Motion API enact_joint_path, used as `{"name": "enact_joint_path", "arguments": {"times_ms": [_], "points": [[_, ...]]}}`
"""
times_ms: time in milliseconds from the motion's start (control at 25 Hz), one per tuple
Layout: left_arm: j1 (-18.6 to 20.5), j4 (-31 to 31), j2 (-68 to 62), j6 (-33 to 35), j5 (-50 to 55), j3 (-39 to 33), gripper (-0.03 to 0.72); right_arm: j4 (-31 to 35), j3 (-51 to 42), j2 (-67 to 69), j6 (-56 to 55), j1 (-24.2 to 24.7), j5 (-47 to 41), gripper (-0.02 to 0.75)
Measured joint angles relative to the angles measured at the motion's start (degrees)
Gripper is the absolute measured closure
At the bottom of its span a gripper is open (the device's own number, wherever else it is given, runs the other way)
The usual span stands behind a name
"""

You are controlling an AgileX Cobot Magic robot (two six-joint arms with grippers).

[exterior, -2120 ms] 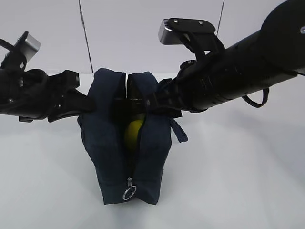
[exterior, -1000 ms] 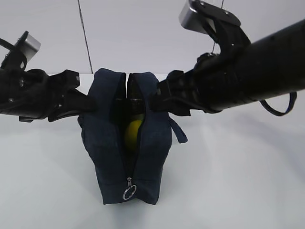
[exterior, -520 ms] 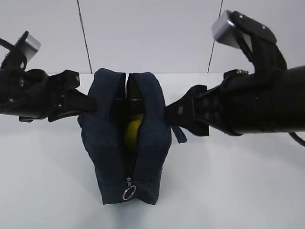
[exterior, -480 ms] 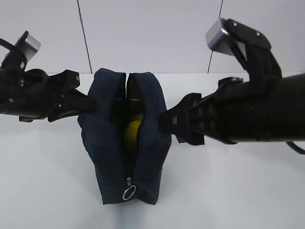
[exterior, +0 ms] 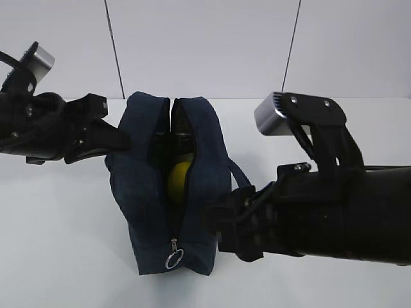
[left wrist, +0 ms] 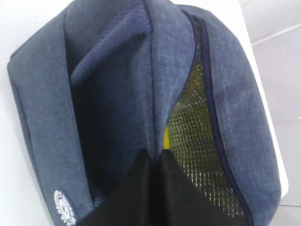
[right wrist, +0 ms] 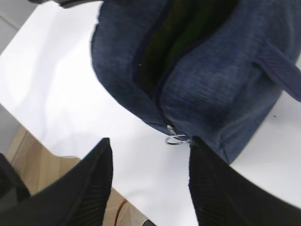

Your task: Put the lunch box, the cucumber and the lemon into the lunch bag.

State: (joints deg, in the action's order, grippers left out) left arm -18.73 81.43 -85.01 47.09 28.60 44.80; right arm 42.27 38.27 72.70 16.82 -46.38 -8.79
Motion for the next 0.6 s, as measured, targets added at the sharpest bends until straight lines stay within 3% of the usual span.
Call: {"name": "enact_joint_path", "arguments": {"times_ms": [360, 600], "points": [[0.00, 5.90, -0.05, 0.00, 0.70, 0.00, 0.693, 1.03, -3.05, 0.52, 0.00, 0.00, 8.79, 0.332], [0.00, 6.27, -0.05, 0.00, 1.07, 0.00, 0.693, 2.56, -3.05, 5.20, 0.00, 0.00, 10.52, 0.368]]}}
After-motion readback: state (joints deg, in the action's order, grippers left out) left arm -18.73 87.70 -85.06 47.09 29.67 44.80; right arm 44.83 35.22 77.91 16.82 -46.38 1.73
